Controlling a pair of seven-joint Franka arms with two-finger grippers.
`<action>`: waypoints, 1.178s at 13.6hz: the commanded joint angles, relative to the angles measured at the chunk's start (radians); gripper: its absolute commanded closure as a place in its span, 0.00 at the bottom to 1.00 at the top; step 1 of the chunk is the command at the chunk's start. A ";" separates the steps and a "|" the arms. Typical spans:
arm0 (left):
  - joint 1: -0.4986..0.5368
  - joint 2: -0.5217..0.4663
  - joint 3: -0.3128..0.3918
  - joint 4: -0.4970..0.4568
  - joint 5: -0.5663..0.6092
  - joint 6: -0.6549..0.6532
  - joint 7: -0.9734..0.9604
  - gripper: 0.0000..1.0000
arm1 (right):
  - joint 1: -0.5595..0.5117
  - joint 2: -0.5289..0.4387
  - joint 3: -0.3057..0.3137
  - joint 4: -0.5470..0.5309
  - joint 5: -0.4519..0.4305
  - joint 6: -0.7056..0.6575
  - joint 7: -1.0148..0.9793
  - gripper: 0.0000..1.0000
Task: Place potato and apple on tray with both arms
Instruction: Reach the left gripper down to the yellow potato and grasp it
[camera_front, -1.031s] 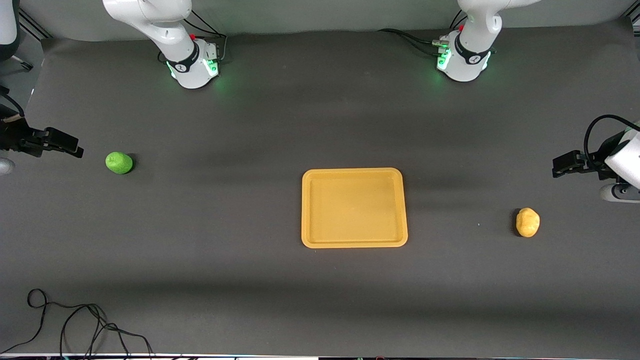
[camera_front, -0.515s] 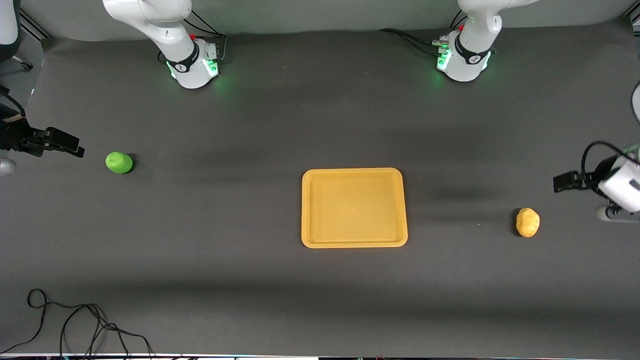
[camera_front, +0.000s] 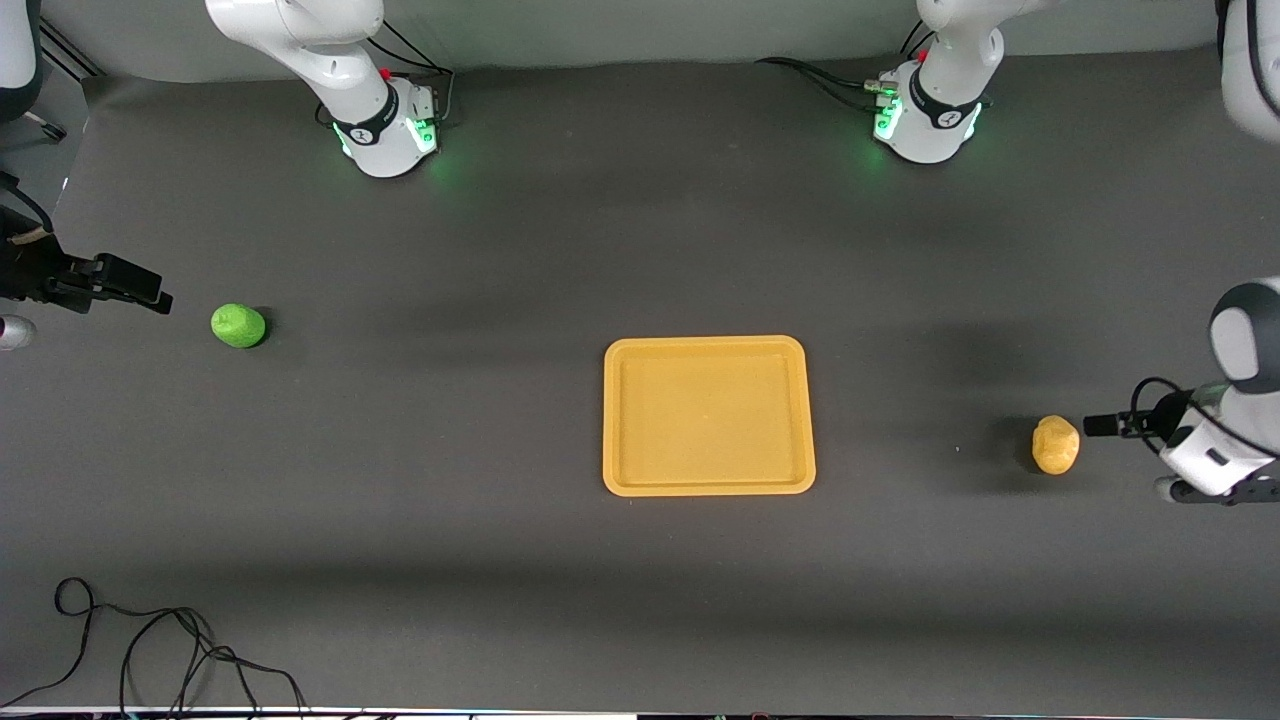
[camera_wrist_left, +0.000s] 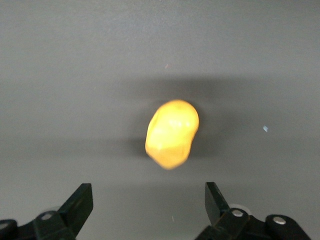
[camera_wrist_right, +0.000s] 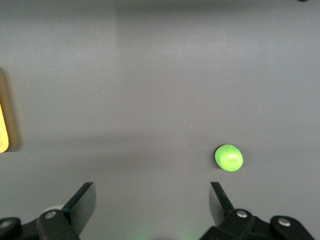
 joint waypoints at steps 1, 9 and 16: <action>-0.014 0.068 -0.010 0.017 0.015 0.073 0.019 0.00 | 0.007 -0.018 -0.009 -0.008 0.016 -0.014 -0.019 0.00; -0.031 0.130 -0.010 0.011 0.104 0.086 0.017 0.38 | 0.007 -0.015 -0.009 -0.008 0.016 -0.014 -0.019 0.00; -0.135 0.010 -0.019 0.077 0.086 -0.122 -0.214 0.75 | 0.007 -0.015 -0.009 -0.008 0.016 -0.014 -0.019 0.00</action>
